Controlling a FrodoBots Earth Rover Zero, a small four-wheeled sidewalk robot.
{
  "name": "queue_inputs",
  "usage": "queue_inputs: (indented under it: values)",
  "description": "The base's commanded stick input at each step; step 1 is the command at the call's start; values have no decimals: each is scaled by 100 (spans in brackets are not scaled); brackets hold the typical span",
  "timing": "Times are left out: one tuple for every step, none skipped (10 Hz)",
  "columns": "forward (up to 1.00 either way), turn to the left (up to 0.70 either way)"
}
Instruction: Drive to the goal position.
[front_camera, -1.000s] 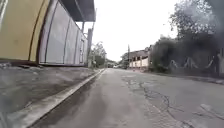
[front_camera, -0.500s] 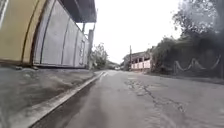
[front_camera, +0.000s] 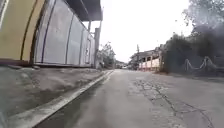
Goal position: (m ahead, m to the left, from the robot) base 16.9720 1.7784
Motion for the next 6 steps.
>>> queue_inputs:
  values:
    - [70,0]
    - [70,-2]
    - [70,-30]
    - [70,-35]
    - [70,-35]
    - [70,-35]
